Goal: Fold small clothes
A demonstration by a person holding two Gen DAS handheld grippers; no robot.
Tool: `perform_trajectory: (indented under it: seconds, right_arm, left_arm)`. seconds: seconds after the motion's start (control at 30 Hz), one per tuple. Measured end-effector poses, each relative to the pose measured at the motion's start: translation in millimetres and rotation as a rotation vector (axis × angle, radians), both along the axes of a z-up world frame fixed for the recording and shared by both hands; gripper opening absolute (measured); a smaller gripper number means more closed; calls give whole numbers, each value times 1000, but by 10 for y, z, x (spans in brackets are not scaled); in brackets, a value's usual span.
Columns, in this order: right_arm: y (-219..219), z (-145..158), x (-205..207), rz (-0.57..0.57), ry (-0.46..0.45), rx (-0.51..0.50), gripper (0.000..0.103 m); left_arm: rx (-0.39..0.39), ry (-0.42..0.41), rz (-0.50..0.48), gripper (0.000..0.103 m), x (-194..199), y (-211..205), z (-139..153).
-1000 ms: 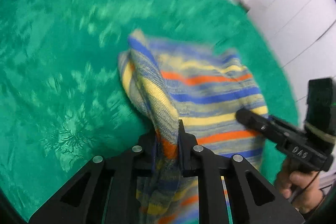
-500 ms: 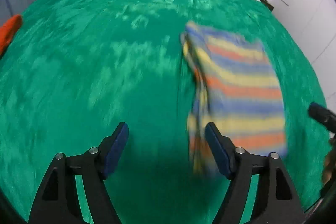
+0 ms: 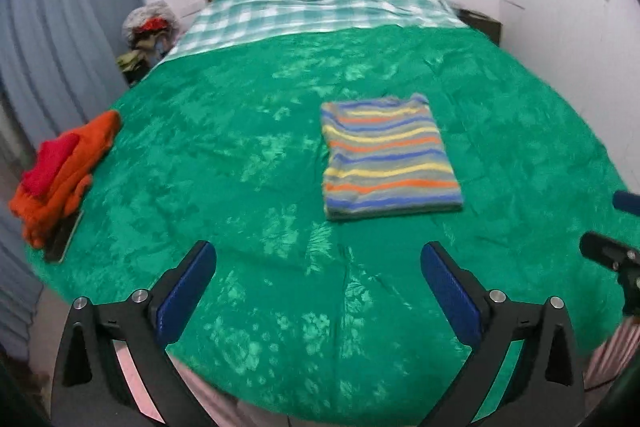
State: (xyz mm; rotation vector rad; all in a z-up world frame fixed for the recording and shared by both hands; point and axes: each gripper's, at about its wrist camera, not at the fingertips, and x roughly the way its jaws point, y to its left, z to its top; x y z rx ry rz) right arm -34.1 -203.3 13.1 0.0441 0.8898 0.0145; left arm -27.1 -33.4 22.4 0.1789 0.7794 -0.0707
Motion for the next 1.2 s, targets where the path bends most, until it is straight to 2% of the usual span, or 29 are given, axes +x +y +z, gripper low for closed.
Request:
perform_trajectory:
  seconds: [0.1,0.2,0.33,0.43,0.57,0.67,0.8,0.97,1.2]
  right_arm:
    - [18,281,-145,12,-85,21,102]
    - [-1,513,-261,15,-148,43,103]
    - [73,634,-418,23,-111,-14,103]
    - [143,668,-565,46,-59,-11,103]
    - [177,756,-767,41,-41,45,103]
    - [225,825,-903,33,-51,24,103]
    - [276,961,-1134,14,-66,-7,103]
    - [358,1057,-1371,-9,-57,-36,103]
    - [541,1141,-1671,16,-52,-49,103]
  left_arm:
    - [27,-35,20,102,-215,-10,176]
    - [32,-6,27,102,-384,-4,295]
    - [-8,108,17,102,-517,2,386]
    - [-6,171,19,102,-636,-26,387]
    - [30,158,-4,102,-874,-79,471]
    - [53,130,-5,102,-1040,-75,583]
    - [36,109,7,102,-1236,-10,720]
    - [32,89,20,102,-1436,29,786]
    - [50,64,9,102,-1696,65,851]
